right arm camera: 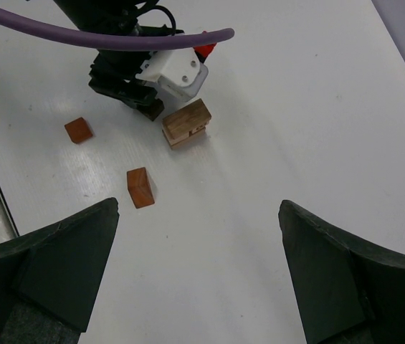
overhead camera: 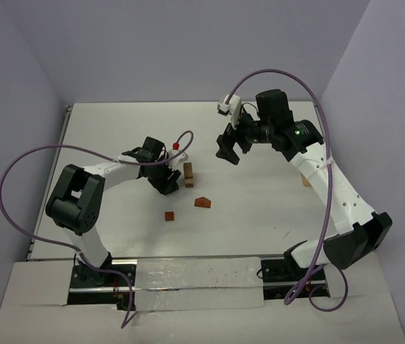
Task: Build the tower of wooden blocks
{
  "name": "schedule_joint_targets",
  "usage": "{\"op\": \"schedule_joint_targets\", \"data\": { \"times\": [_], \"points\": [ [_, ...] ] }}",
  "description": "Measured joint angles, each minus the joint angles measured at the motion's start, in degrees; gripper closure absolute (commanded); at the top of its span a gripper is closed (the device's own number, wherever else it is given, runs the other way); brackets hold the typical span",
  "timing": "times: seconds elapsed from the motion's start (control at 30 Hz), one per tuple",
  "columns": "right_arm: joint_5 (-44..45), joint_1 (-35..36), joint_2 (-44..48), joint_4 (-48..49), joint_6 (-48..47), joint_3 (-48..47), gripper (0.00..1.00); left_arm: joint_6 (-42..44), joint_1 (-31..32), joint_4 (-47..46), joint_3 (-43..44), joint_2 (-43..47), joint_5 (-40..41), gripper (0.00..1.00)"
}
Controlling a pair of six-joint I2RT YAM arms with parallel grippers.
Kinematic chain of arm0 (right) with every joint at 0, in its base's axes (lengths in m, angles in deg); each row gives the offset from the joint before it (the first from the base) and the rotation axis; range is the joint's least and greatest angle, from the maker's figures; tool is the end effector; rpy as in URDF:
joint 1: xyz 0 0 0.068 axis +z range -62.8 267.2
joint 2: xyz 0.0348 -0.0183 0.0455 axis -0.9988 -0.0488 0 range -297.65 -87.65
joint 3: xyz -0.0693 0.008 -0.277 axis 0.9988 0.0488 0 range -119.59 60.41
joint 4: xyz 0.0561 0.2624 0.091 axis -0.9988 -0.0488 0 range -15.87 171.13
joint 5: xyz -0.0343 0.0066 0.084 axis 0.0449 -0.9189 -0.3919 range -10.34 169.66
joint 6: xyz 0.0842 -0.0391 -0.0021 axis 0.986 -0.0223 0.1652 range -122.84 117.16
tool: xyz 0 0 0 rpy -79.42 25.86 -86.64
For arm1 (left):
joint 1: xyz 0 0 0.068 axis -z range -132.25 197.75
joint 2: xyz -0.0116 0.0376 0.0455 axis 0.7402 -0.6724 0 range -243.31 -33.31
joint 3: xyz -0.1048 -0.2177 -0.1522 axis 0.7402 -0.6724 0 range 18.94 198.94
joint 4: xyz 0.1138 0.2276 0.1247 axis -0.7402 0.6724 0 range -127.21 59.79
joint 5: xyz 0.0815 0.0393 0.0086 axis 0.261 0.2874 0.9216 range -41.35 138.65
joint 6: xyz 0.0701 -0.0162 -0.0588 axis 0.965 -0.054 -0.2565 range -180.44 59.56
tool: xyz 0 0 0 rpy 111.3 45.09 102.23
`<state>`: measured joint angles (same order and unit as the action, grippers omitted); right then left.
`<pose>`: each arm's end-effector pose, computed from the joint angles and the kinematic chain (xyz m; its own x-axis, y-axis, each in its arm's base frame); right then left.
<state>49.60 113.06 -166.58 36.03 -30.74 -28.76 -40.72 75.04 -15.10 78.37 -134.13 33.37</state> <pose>0.2878 0.1859 0.4086 -0.1048 -0.5010 -0.8591 -0.9011 0.4133 -0.1310 0.3293 -0.1948 0.1150 -0.5643 0.6573 -0.4996 0.7830 0.6179 -0.0715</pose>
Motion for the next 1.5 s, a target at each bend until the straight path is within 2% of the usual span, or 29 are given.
{"op": "schedule_joint_targets", "data": {
  "times": [0.13, 0.3, 0.43, 0.57, 0.67, 0.8, 0.9, 1.0, 1.17, 1.23, 1.33, 1.5],
  "points": [
    [0.14, -0.03, 0.49, 0.73, 0.01, 1.17, 0.00, -0.01, 0.00, -0.53, 0.41, -0.53, 0.53, 0.58],
    [0.79, -0.03, 2.24, 3.64, 0.47, 3.36, 0.00, -0.80, -0.05, -0.50, 0.41, -0.51, -0.19, 0.75],
    [1.06, -0.03, 2.79, 5.92, 1.43, 3.37, 0.00, -1.72, -1.25, 0.82, 0.39, 0.57, -3.73, 0.98],
    [0.95, -0.03, 2.80, 8.12, 2.36, 3.35, 0.00, -3.76, -5.12, 3.77, 0.41, 5.45, -10.72, 1.00],
    [0.02, -0.03, 2.78, 9.76, 3.32, 2.80, 0.00, -6.41, -11.74, 5.94, 0.57, 13.10, -20.94, 1.00],
    [-2.57, -0.01, 2.65, 14.24, 5.51, 0.68, 0.00, -14.41, -21.34, 2.88, 0.89, 25.47, -37.69, 1.00],
    [-3.69, 1.50, 2.52, 19.25, 7.05, -0.70, 0.00, -33.34, -23.06, -15.10, -2.85, 33.71, -48.28, 1.00],
    [-4.73, 5.02, 2.30, 26.39, 7.56, -0.54, 0.00, -52.59, -23.33, -34.95, -7.66, 39.67, -54.49, 1.00],
    [-5.58, 12.65, 3.67, 42.47, 6.59, 8.13, 0.00, -91.14, -25.08, -70.94, -12.95, 38.93, -56.67, 1.00],
    [-5.87, 15.35, 4.02, 46.31, 5.96, 11.92, 0.00, -104.71, -26.17, -80.85, -14.43, 36.28, -55.19, 1.00],
    [-6.06, 18.21, 4.05, 50.56, 5.98, 15.28, 0.00, -118.52, -27.25, -88.24, -15.89, 31.93, -51.71, 1.00],
    [-6.11, 20.26, 4.71, 56.22, 5.61, 16.89, 0.00, -128.66, -29.60, -92.20, -18.54, 31.17, -46.31, 1.00]
  ]
}}
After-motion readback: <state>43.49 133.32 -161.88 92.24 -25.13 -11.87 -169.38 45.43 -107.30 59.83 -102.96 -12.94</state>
